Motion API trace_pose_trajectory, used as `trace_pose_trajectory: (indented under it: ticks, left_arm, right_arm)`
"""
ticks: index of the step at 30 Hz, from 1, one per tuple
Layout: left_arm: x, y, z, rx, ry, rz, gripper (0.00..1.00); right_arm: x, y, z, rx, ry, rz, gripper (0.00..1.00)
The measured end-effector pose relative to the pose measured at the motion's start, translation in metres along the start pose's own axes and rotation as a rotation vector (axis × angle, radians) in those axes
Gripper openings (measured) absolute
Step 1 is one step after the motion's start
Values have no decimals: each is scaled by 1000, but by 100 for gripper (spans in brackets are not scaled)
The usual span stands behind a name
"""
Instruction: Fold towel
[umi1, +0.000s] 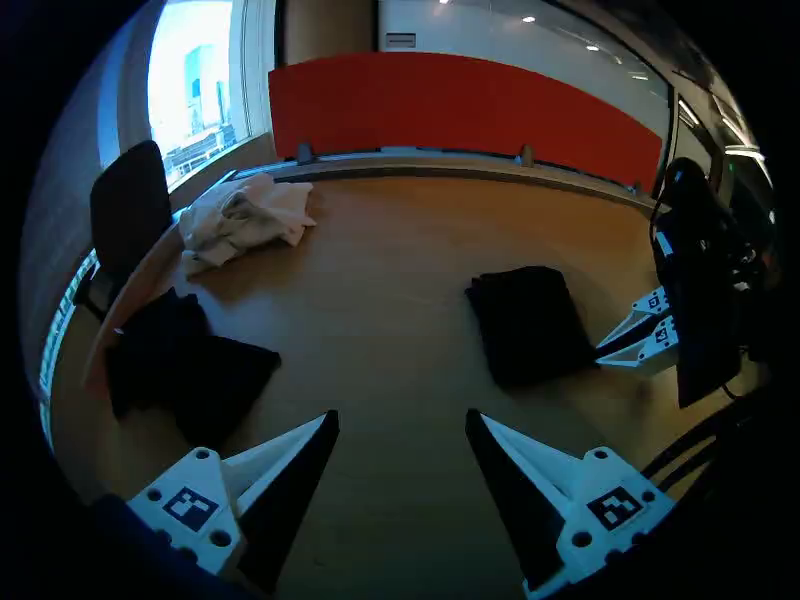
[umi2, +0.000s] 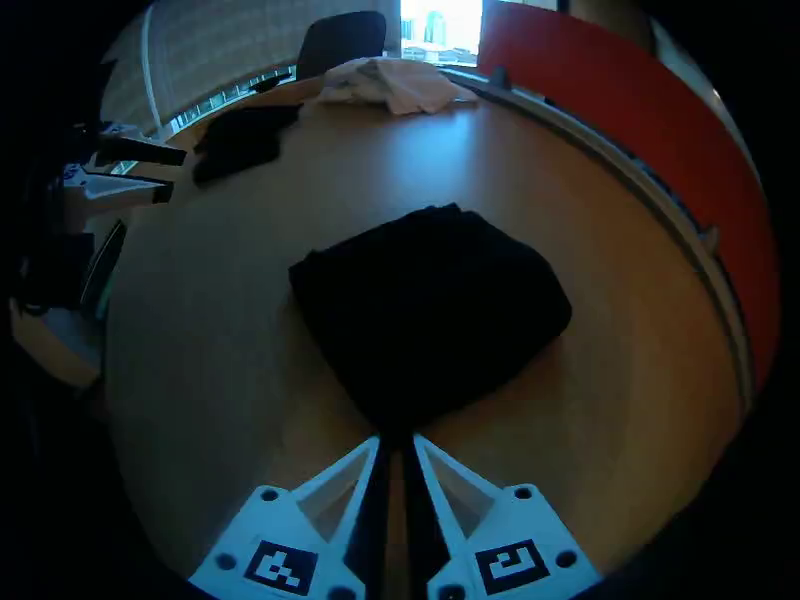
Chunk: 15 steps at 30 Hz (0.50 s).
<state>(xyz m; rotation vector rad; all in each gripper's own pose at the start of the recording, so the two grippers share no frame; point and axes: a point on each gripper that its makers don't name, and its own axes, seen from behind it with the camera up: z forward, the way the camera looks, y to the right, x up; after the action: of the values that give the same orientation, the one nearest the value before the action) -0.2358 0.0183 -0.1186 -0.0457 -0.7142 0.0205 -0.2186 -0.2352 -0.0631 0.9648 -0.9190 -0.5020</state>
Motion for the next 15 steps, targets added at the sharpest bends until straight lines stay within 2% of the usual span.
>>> trace_pose_trajectory:
  ticks: [6, 15]
  left_arm:
    - [1, 0, 1, -3, 0, 4, 94]
    - [7, -1, 0, 2, 8, 9, 94]
  right_arm:
    - [13, 6, -11, -19, 29, -23, 7]
    - [68, 19, -47, -67, 132, -96, 7]
